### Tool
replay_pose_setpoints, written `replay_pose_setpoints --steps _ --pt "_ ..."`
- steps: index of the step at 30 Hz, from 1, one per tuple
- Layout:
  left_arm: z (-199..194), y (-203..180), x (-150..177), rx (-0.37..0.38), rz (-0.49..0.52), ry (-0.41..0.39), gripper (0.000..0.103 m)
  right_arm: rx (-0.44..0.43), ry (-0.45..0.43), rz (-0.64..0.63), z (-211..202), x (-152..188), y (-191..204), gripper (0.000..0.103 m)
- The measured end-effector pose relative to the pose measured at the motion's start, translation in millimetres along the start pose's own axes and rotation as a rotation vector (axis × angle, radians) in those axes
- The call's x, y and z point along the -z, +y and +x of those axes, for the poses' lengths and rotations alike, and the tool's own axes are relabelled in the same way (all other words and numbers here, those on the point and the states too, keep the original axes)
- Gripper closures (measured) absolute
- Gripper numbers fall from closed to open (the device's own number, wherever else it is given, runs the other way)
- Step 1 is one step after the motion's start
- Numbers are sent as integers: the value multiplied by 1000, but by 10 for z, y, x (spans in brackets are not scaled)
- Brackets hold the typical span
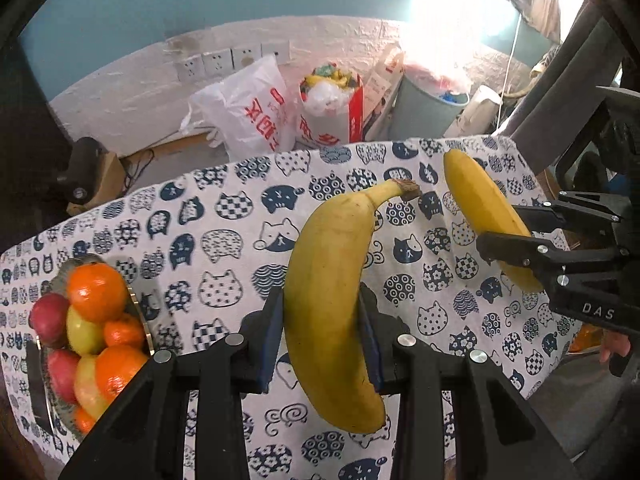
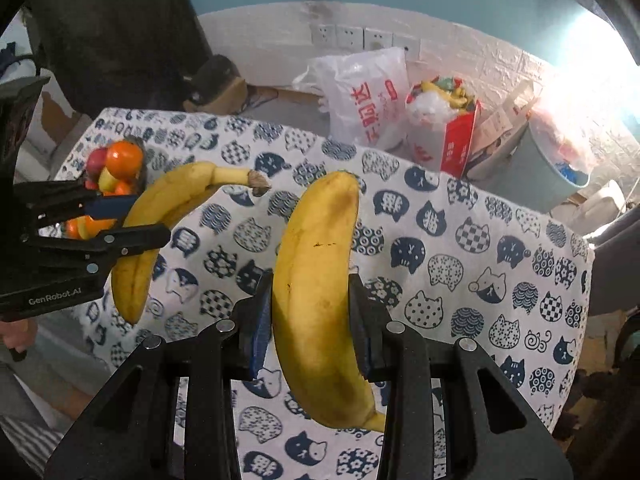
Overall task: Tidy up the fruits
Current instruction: 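Carry both bananas up and over to the fruit bowl with both tools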
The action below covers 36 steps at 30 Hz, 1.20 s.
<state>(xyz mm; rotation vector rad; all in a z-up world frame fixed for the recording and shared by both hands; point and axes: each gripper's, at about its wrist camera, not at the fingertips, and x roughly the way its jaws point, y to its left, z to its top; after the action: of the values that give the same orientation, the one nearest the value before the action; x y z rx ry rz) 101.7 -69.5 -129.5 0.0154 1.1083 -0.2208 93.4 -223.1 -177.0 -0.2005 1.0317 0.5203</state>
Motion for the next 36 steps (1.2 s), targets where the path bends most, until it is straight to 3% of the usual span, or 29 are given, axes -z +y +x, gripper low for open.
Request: replay_pose_setpoints --steps 14,36 --pt "-488 259 144 -16 -35 -71 67 -48 -79 -25 -310 -156 374 69" --pt "-785 1176 543 -92 -211 -102 67 -147 -47 -157 -16 -567 1295 69"
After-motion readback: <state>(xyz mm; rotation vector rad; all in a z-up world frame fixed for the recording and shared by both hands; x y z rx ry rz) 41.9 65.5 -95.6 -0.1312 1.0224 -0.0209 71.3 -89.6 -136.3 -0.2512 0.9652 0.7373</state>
